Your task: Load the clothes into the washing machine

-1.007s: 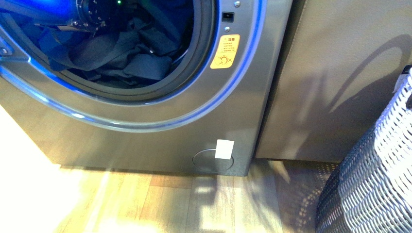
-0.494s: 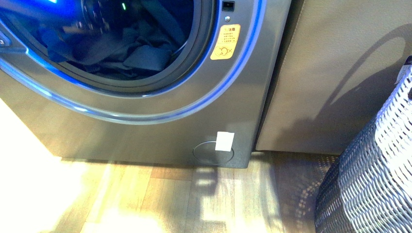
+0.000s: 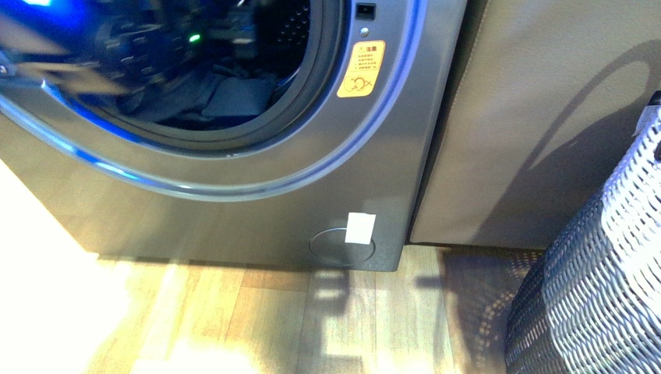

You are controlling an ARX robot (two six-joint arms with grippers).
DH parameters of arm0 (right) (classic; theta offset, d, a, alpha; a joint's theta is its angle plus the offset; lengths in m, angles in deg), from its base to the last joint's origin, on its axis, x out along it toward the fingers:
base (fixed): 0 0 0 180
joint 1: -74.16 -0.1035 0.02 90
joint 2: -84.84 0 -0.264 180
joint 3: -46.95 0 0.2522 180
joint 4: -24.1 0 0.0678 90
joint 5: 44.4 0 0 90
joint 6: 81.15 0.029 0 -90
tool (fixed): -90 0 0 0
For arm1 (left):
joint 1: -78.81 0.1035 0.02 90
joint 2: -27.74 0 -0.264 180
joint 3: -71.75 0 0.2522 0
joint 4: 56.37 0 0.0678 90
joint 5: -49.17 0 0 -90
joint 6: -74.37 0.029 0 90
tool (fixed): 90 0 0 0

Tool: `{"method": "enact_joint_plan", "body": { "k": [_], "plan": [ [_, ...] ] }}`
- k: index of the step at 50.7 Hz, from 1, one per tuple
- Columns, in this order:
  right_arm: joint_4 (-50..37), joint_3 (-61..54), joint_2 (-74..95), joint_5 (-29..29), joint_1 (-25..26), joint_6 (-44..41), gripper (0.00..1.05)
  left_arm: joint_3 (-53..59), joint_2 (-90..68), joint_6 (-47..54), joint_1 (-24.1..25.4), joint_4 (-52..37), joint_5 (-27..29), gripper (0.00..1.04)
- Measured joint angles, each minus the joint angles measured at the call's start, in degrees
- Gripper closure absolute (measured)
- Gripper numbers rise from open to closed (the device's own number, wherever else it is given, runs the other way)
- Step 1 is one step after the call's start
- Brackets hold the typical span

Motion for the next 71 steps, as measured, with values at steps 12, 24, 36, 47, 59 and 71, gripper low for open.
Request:
{"method": "enact_joint_plan", "body": {
  "k": [12, 24, 36, 47, 59, 71],
  "plan": [
    [-0.42, -1.75, -1.53, -0.02, 0.0, 0.0, 1.02, 11.17, 8.37, -0.11, 0.02, -3.17, -1.79, 0.07],
    [-0.9, -3.78, -3.45, 0.0, 0.04, 0.0, 1.02, 24.33, 19.98, -0.24, -0.37, -5.18, -4.09, 0.07],
    [-0.98, -5.53, -4.79, 0.0, 0.04, 0.0, 1.02, 33.7, 31.43, -0.81, -0.92, -5.51, -6.43, 0.07],
    [-0.98, -5.53, -4.79, 0.0, 0.04, 0.0, 1.02, 41.07, 44.28, -1.51, -0.9, -4.94, -9.31, 0.07],
    [-0.98, -5.53, -4.79, 0.0, 0.04, 0.0, 1.02, 45.66, 55.89, -2.19, 0.02, -0.66, -12.09, 0.07],
    [-0.98, -5.53, -4.79, 0.0, 0.04, 0.0, 1.02, 47.98, 67.34, -1.99, -1.4, 4.98, -12.9, 0.07]
  ]
}}
